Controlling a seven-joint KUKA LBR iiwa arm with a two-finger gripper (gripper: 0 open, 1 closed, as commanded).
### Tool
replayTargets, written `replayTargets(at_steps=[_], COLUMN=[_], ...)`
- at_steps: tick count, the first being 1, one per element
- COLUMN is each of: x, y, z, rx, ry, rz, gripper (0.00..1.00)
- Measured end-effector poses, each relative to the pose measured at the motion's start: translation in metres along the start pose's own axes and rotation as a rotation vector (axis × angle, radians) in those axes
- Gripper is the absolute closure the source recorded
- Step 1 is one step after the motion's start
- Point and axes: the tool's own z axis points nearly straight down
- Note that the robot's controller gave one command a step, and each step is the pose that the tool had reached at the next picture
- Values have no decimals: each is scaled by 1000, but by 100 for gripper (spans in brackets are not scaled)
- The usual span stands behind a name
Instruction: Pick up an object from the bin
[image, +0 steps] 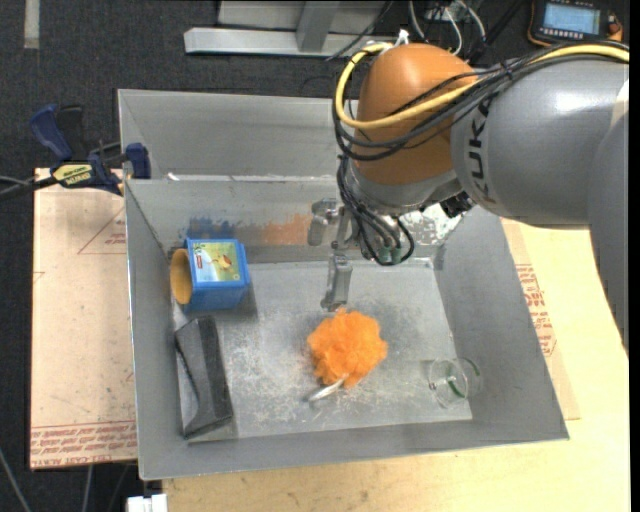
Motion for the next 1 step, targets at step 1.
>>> replayTargets(at_steps=[1], x=[-1], y=[-1], z=[-5], rx=[0], ry=[-8], rz=[2], gripper=[0])
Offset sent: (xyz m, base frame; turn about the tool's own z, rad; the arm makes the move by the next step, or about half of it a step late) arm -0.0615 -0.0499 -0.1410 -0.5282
